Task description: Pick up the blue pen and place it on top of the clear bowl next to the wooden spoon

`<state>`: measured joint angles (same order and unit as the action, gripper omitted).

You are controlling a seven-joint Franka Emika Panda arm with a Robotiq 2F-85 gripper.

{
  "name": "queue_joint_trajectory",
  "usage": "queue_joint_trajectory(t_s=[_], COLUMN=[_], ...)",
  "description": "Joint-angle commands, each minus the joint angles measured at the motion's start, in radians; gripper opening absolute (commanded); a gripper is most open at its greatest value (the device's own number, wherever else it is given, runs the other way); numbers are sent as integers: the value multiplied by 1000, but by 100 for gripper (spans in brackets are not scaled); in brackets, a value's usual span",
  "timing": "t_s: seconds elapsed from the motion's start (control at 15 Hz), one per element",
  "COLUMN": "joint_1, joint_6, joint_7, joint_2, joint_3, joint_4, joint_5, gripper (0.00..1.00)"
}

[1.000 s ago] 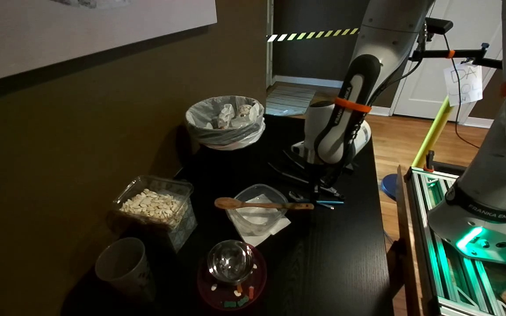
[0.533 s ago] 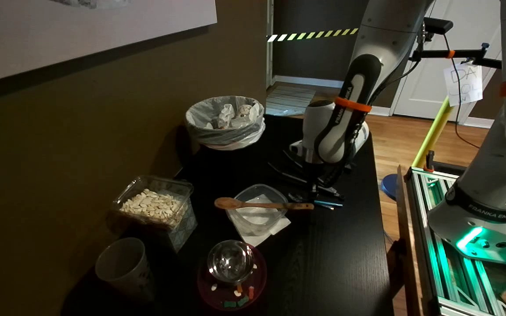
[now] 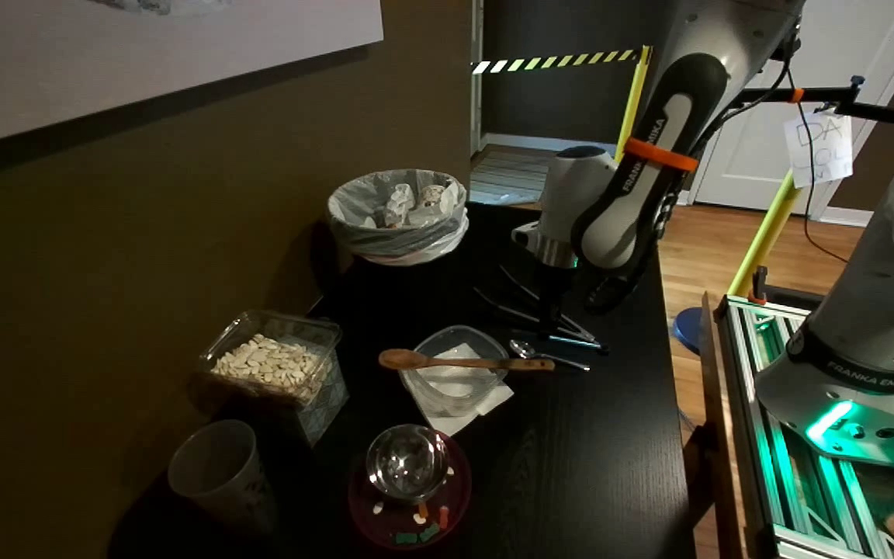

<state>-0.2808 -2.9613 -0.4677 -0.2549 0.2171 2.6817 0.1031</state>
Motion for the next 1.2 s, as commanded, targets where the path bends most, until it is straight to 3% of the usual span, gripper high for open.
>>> queue_joint_trajectory(t_s=[0.0, 0.2, 0.27, 0.4, 0.53, 0.73, 0.8, 0.87, 0.93, 1.13], joint_1=[7, 6, -23, -4, 15, 28, 156, 173, 205, 254], joint_6=[-3, -37, -32, -9, 6, 143, 179, 228, 151, 199], joint_7=[-13, -133, -170, -215, -227, -150, -154, -185, -168, -157], joint_2=[135, 172, 184, 212, 244, 290, 293, 293, 267, 259], joint_3=[34, 115, 170, 207, 227, 223, 101, 79, 48, 1], joint_4=[63, 53, 45, 31, 31, 21, 10, 3, 7, -13], joint_5=[42, 234, 279, 354, 356, 222, 213, 214, 228, 215], gripper=[2, 2, 2, 2, 2, 2, 2, 2, 9, 2])
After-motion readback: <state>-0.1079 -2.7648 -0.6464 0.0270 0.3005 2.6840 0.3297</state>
